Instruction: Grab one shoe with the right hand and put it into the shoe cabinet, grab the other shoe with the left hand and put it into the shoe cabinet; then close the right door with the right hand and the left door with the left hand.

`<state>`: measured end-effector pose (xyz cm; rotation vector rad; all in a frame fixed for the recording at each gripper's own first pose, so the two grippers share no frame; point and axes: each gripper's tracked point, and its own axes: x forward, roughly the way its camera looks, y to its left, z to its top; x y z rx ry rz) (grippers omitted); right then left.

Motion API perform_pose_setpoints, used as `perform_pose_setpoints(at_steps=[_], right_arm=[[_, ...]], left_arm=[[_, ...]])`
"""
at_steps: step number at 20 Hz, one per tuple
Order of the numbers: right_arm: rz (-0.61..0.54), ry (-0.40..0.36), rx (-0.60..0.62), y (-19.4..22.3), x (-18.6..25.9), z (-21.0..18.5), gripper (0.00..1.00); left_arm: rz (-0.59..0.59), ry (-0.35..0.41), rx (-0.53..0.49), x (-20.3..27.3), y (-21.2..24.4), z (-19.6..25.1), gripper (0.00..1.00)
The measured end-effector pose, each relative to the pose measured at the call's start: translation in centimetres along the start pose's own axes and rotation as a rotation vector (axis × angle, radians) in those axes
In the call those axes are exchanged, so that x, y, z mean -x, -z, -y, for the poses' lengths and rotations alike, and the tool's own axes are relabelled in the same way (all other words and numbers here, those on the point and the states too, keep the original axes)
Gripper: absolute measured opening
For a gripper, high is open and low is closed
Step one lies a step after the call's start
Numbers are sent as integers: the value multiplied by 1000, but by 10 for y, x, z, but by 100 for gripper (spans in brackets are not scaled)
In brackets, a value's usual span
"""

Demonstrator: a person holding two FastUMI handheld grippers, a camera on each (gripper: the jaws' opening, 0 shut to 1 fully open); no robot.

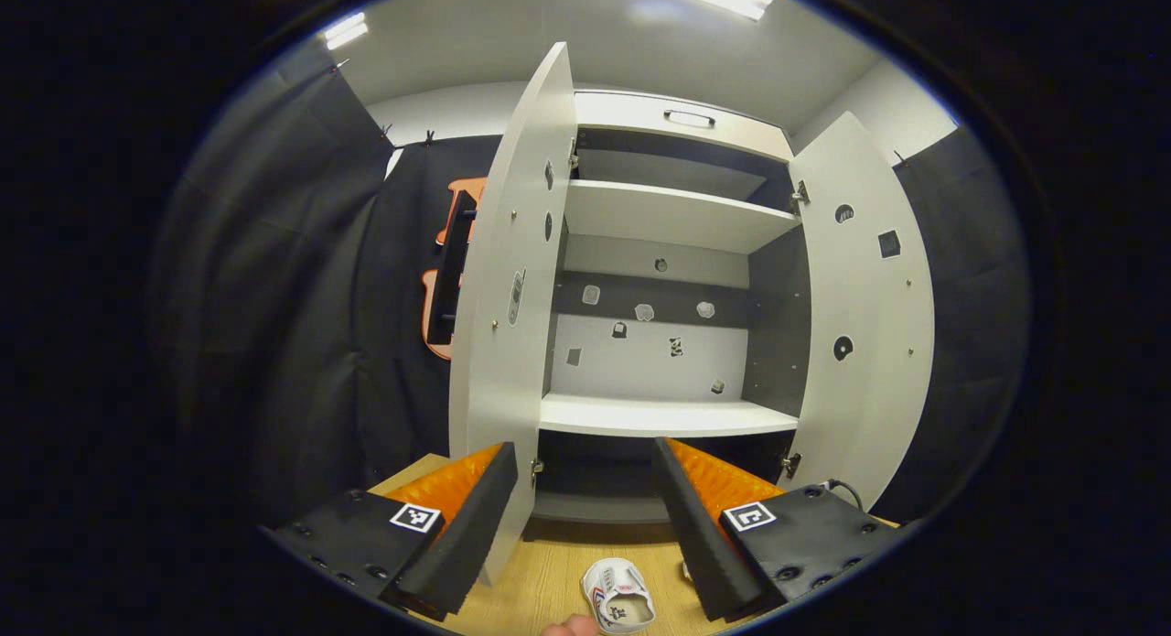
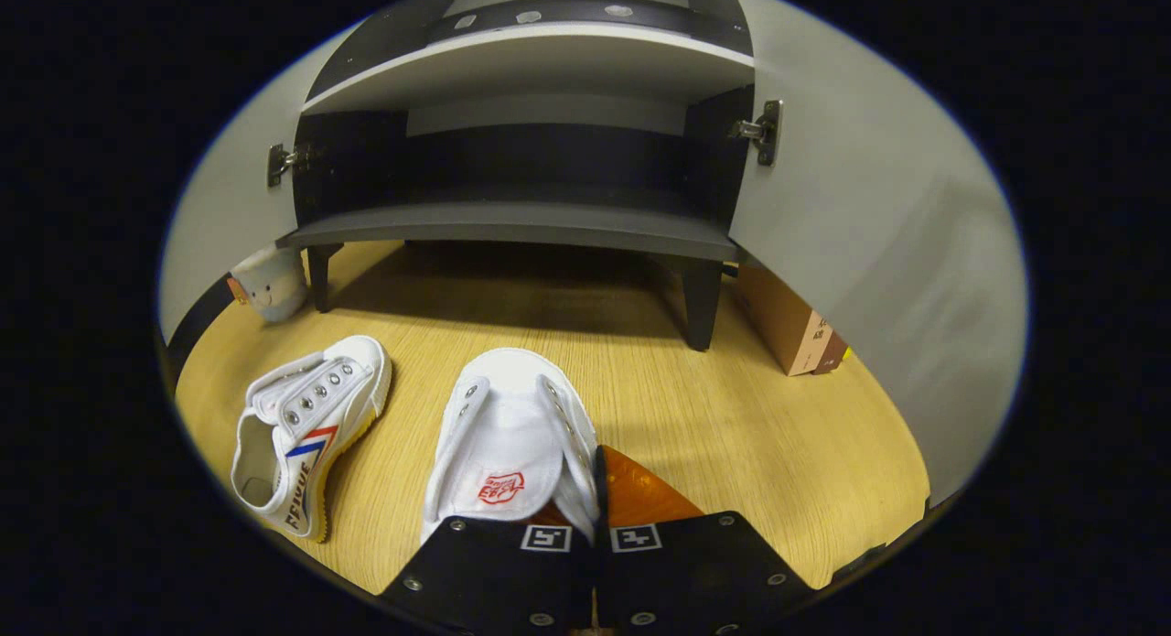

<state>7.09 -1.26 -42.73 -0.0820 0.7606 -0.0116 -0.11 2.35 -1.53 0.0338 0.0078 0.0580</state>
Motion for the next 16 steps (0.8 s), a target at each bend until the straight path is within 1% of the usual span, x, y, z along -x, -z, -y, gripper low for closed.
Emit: perform_pose_setpoints(at_steps=[3,6,9,11,12,13,16], right_arm=[[58,5,-67,-23,33,5,1],[174,-17,-60,-65,80,3,1],[290,-33,-81,-122,139,1,1],[369,-71,-97,-163,174,-4,1],[405,-84,-99,-185,188,-5,1],[437,-86,-98,-208,199,-4,1],[522,-65,-86,-274,221,1,1]], left_arm=[[-3,6,-2,0,3,2,96],[-14,19,-2,0,9,6,96],[-21,27,-7,0,12,9,96],[-19,36,2,1,13,11,96],[-20,42,6,1,14,13,94],[-21,47,7,0,14,14,96],[-16,57,4,1,14,16,96]])
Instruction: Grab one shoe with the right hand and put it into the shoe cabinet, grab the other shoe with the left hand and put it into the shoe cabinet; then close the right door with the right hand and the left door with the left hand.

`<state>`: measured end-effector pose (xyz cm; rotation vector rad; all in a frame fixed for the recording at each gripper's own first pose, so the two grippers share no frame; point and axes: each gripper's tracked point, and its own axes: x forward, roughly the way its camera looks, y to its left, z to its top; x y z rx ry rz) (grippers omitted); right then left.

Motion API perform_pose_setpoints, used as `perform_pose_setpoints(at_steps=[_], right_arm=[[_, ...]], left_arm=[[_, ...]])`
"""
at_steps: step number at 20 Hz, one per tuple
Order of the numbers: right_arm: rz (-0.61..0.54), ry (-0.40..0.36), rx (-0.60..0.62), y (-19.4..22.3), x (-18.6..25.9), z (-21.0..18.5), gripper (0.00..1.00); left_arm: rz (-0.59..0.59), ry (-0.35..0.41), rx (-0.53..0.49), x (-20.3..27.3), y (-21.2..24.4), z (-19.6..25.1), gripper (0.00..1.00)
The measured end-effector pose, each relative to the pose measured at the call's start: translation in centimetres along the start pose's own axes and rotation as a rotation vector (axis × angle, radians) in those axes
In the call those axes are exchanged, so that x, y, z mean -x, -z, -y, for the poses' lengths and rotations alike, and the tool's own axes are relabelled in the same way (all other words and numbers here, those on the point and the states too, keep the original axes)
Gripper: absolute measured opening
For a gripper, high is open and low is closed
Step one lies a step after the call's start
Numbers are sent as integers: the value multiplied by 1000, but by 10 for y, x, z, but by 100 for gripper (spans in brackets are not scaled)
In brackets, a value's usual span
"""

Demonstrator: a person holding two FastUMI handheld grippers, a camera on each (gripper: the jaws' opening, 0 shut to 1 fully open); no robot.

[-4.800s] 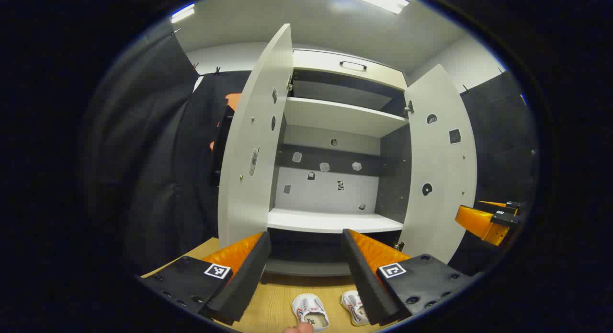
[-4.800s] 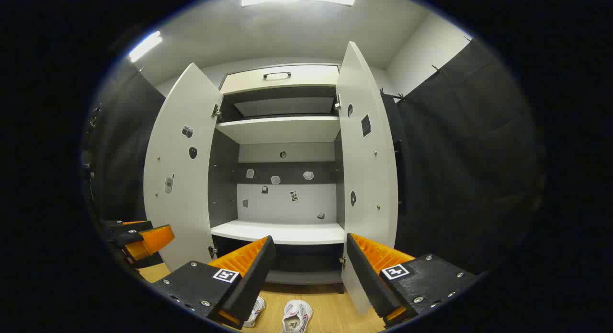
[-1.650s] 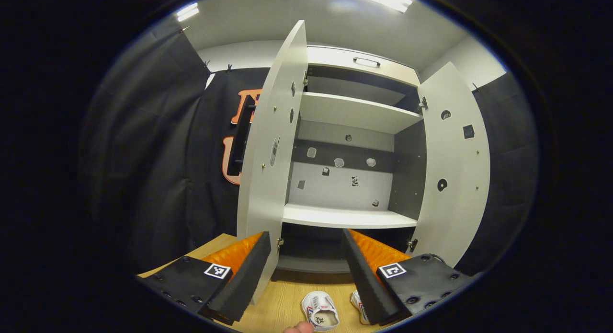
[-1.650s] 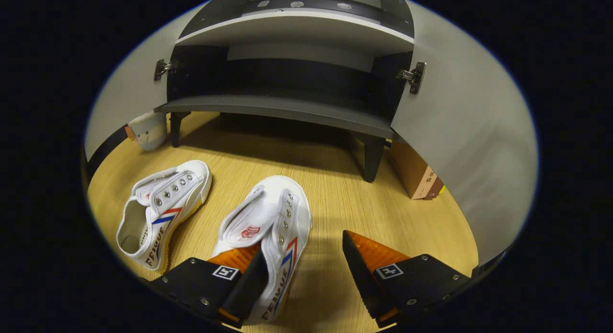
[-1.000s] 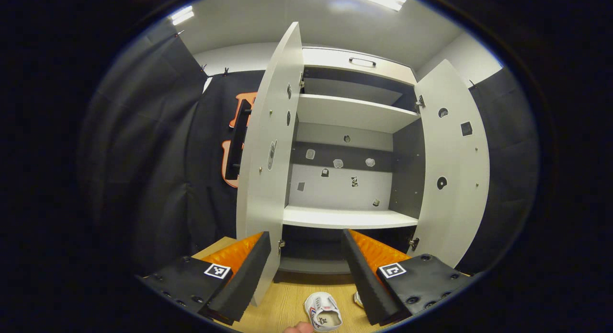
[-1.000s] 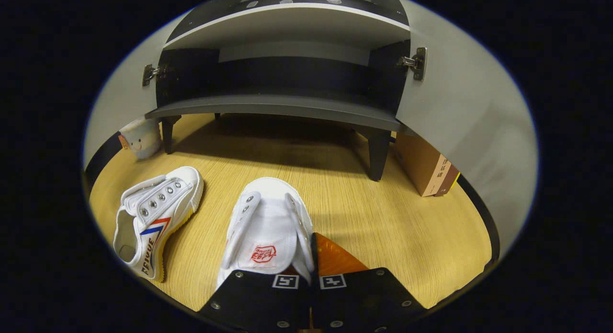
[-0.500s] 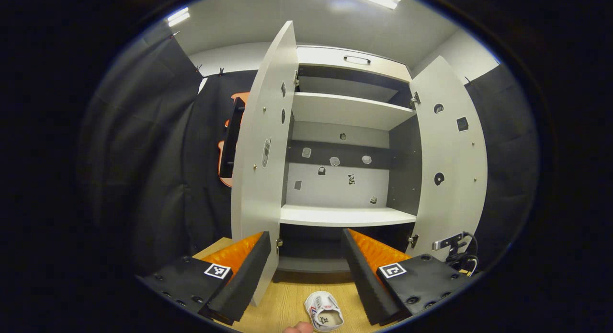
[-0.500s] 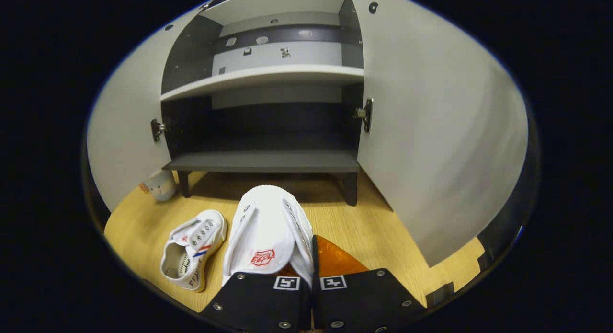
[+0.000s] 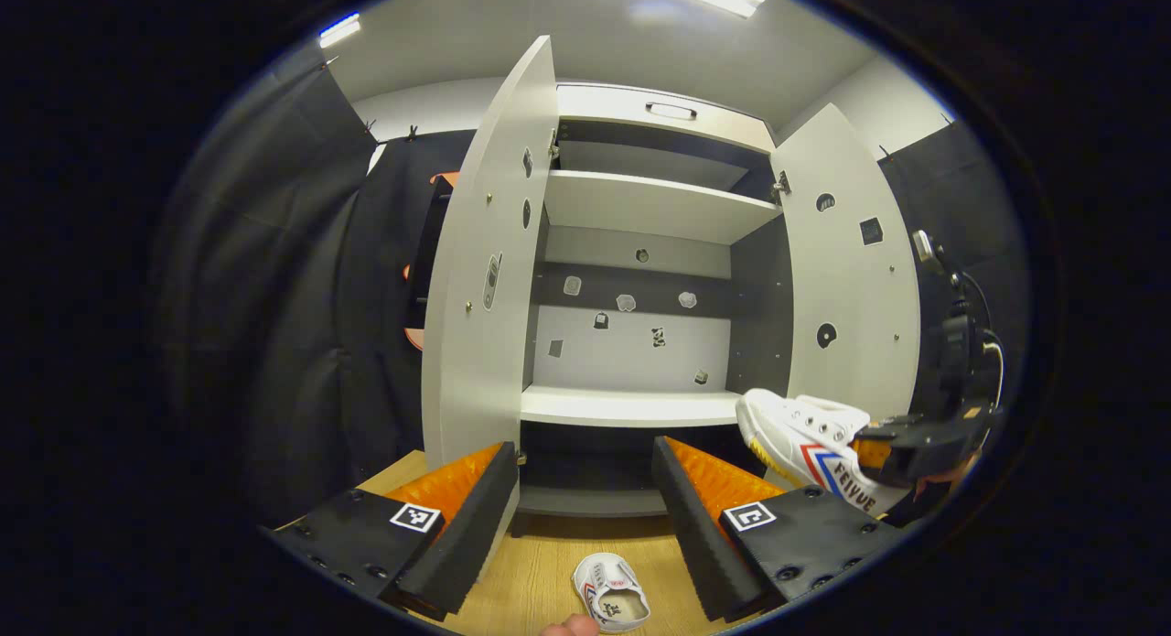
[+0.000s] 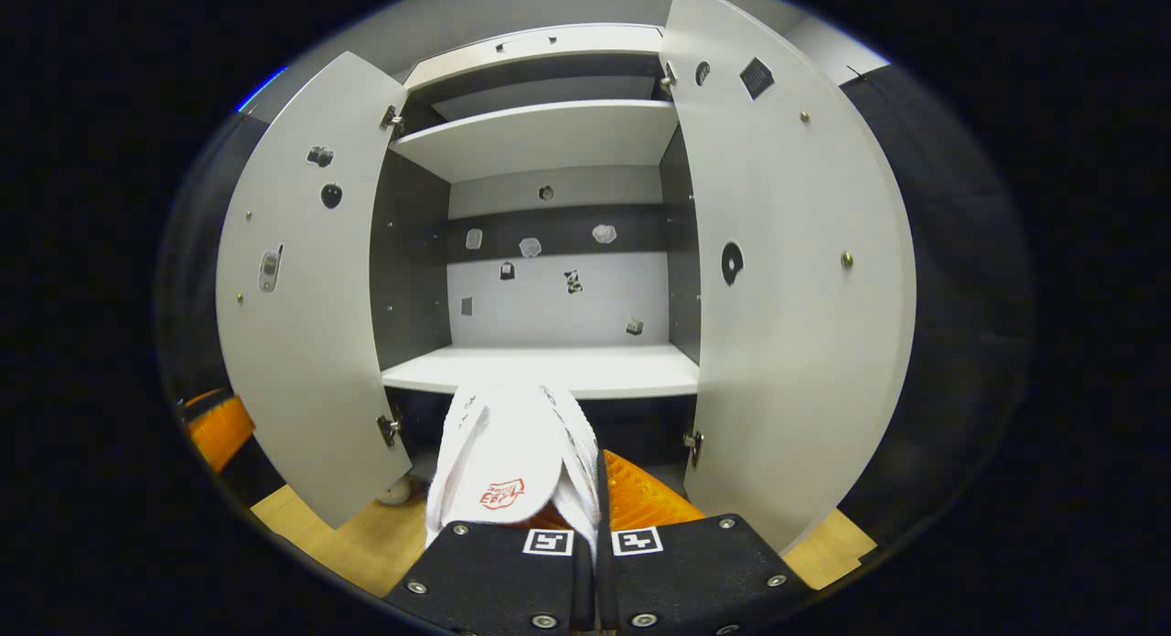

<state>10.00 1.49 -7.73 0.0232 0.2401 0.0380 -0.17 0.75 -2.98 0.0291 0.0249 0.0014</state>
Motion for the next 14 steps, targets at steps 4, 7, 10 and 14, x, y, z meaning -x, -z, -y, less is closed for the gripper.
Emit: perform_pose_setpoints(at_steps=[4,7,10,14], right_arm=[[50,20,-5,-58,-56,-1,1],[42,89,29,-75,-122,16,1],[-64,162,8,-60,-192,36,1],[-169,242,64,-43,-262,54,1]], left_arm=[[-3,13,-7,2,3,2,96],[-7,10,-12,4,5,-2,96],[-18,6,-6,6,8,-6,96],[-17,-12,0,8,5,-15,96]])
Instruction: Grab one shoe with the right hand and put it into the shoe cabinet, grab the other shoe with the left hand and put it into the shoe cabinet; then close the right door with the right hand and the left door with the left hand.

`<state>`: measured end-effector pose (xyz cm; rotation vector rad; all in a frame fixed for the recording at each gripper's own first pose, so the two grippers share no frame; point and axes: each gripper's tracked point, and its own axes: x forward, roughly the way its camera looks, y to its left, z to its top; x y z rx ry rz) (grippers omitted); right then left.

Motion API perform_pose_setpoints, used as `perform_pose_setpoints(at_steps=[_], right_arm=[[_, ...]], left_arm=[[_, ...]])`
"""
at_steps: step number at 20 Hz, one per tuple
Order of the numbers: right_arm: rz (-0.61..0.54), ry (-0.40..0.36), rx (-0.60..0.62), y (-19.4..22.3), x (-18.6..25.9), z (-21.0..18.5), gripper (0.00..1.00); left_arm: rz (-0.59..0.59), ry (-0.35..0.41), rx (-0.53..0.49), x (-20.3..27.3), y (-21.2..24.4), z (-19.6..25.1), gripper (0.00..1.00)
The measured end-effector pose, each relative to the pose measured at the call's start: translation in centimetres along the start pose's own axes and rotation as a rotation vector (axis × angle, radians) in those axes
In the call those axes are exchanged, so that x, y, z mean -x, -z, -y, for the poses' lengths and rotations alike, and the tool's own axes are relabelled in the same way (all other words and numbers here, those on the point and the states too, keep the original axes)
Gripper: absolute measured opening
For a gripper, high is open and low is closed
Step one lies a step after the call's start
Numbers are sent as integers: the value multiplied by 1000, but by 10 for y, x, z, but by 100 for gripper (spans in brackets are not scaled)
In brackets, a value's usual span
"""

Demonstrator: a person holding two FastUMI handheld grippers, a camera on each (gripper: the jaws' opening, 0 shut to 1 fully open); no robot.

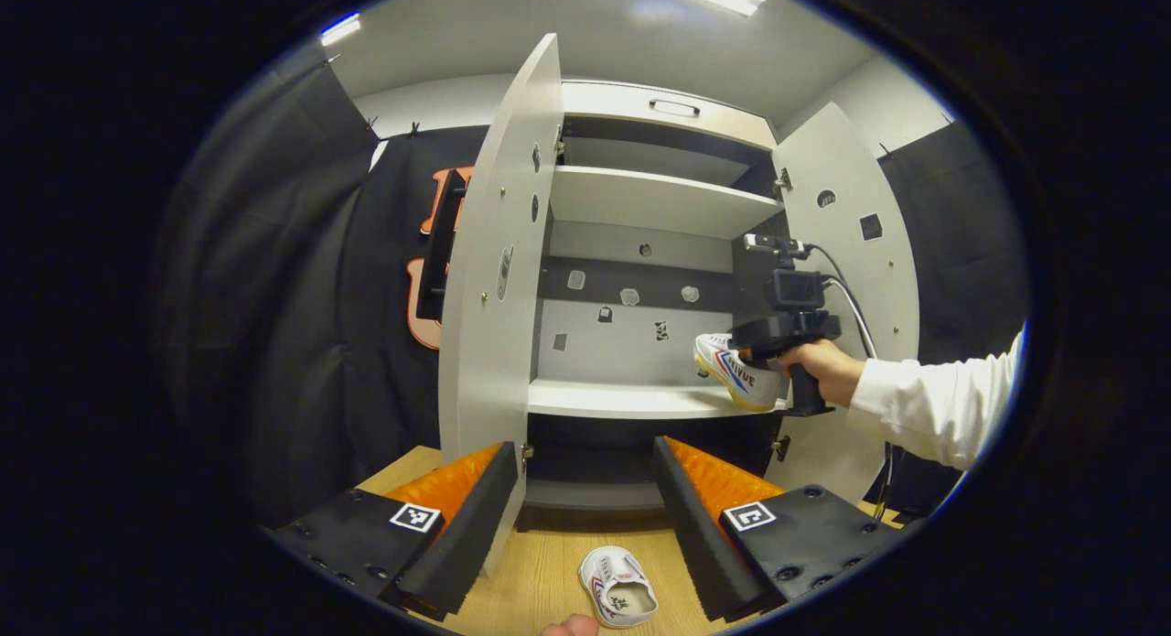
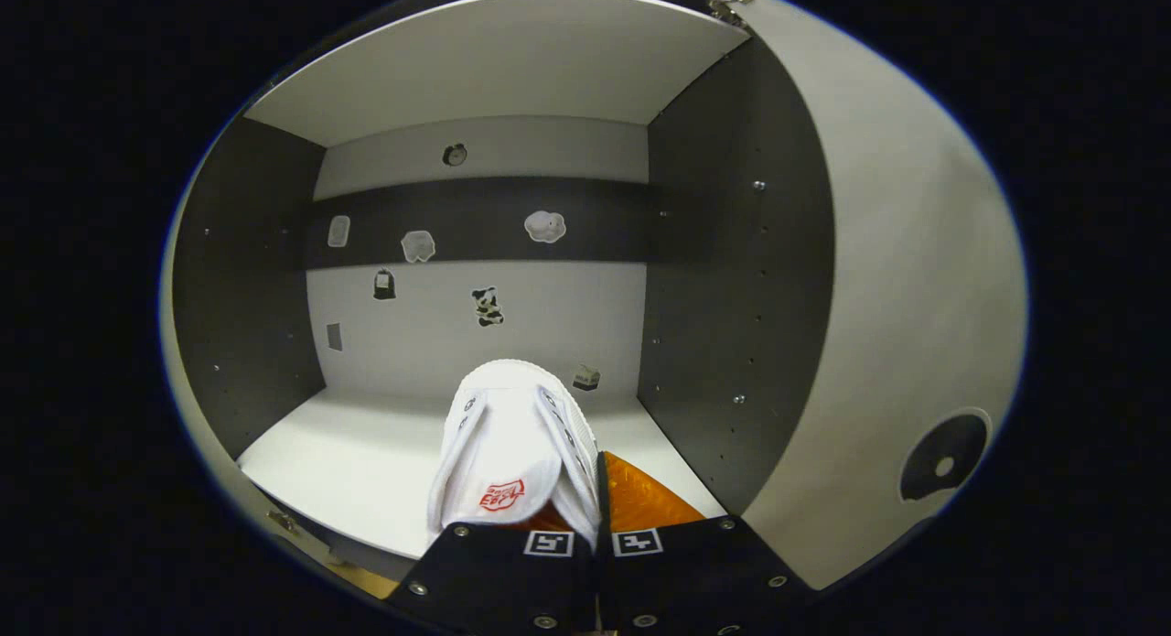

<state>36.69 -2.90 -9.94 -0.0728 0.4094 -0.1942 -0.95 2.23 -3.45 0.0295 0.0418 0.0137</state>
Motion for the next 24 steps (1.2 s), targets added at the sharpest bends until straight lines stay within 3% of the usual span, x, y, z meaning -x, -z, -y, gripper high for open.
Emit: perform_pose_setpoints(at_steps=[5,13,15,17,18,20,23,24], right_arm=[[-133,29,-19,24,-50,-9,1],[-178,3,-56,32,-57,-20,12],[-173,-12,-63,29,-53,-21,25],[-162,-31,-49,25,-45,-21,28],[-154,-36,-32,23,-40,-19,47],[-134,-50,4,18,-30,-14,61],[-68,-84,27,-2,-8,-10,68],[-29,-99,26,-13,3,-10,75]], left_arm=[[21,-40,-8,5,-5,-11,96],[7,-65,-19,7,2,-21,96],[8,-58,-23,7,2,-19,96],[2,-54,-24,7,4,-18,96],[1,-50,-22,7,5,-16,96],[6,-40,-20,5,3,-13,96],[16,-24,-26,5,2,-8,96],[16,-18,-26,3,1,-6,96]])
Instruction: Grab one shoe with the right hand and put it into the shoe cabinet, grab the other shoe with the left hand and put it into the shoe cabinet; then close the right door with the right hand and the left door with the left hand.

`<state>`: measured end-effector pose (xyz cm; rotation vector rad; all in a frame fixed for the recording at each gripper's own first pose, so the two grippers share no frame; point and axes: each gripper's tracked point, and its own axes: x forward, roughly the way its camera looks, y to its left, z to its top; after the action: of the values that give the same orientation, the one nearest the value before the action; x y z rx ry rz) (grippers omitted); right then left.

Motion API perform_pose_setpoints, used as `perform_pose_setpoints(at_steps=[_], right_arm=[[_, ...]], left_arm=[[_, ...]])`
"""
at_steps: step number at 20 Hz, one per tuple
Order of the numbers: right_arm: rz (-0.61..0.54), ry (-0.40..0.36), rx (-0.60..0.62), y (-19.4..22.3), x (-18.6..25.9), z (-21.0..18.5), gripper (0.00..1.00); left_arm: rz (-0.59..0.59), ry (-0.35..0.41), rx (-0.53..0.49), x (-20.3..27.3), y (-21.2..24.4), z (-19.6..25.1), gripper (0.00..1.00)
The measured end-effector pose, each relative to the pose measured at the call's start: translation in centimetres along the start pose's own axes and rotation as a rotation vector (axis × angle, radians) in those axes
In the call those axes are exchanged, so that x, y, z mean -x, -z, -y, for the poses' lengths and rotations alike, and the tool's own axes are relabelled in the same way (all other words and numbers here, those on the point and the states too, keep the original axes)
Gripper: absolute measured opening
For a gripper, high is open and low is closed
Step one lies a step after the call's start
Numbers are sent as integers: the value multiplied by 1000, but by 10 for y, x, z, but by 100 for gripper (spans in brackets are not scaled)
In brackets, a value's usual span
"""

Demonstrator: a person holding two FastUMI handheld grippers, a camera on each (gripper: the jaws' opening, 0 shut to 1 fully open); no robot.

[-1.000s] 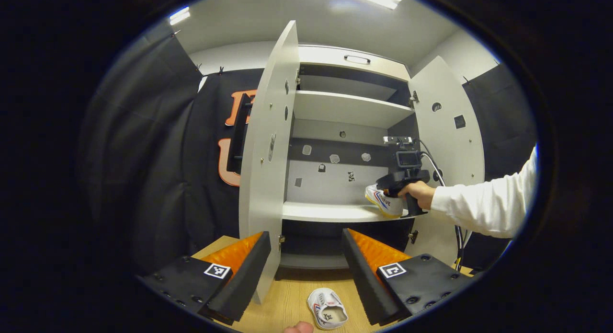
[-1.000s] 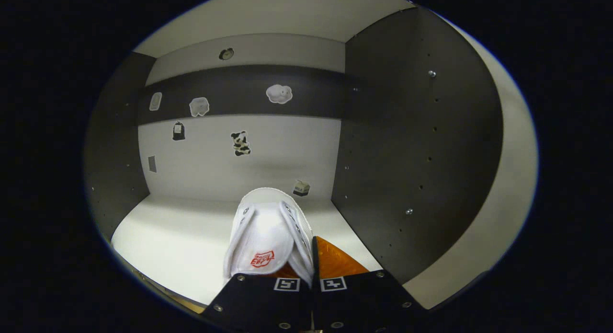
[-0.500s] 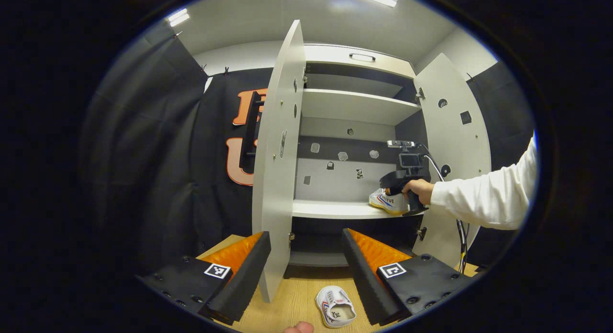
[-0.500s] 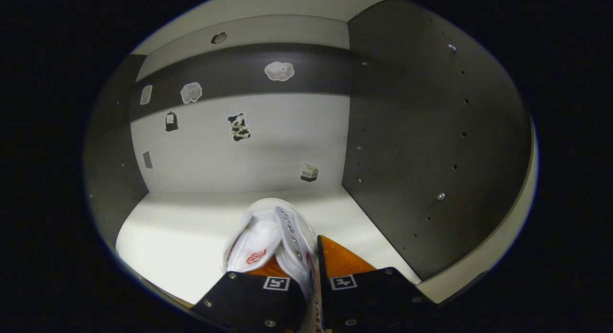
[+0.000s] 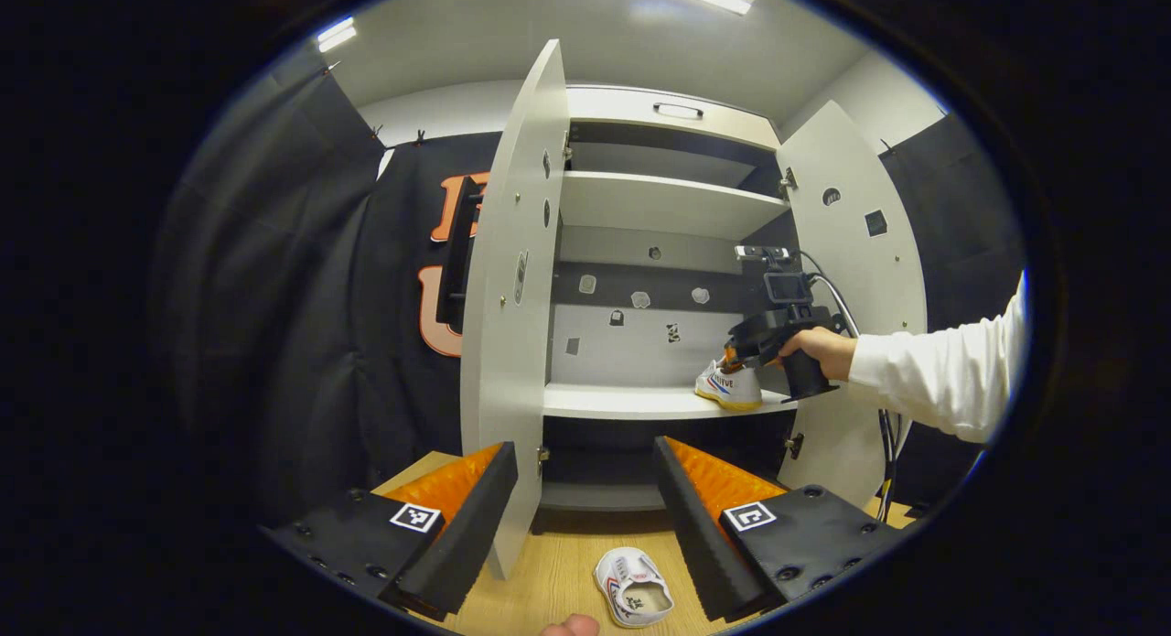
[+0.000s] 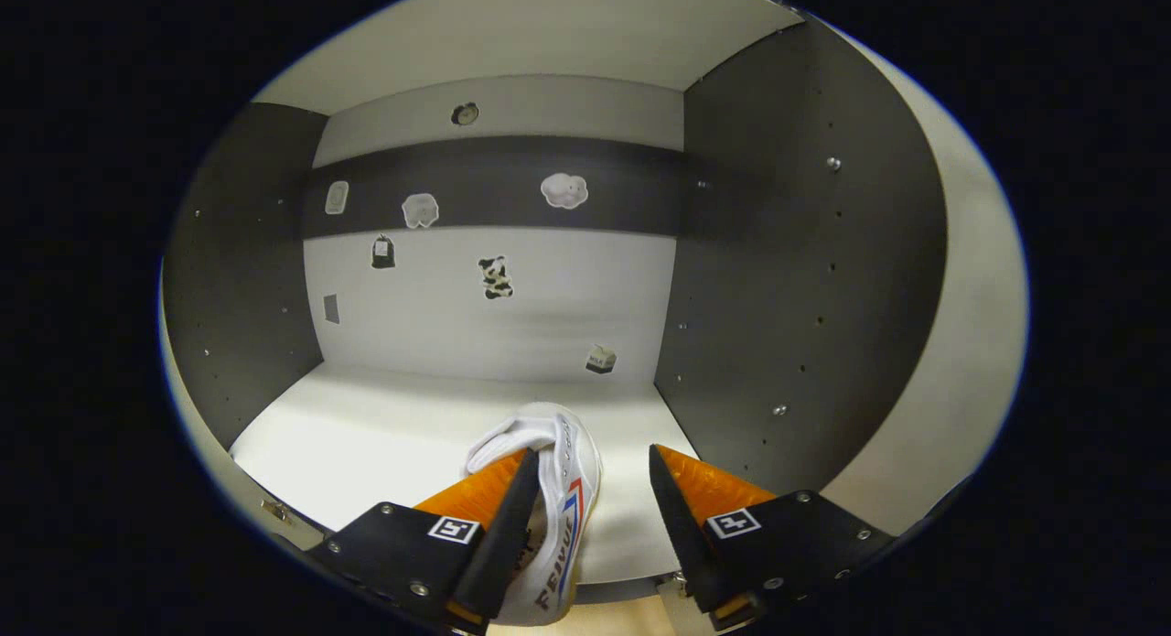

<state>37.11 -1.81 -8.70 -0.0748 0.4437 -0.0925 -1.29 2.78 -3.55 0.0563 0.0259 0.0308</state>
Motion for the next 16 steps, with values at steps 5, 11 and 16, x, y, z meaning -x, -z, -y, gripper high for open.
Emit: perform_pose_setpoints(at_steps=[5,11,16], right_arm=[[177,-85,-15,-46,73,-9,88],[343,-137,-37,-53,173,1,93],[418,-124,-47,-11,245,31,93]], left_arm=[[-8,36,7,1,3,15,94],[-12,63,17,4,3,32,96],[-23,74,33,6,9,42,96]])
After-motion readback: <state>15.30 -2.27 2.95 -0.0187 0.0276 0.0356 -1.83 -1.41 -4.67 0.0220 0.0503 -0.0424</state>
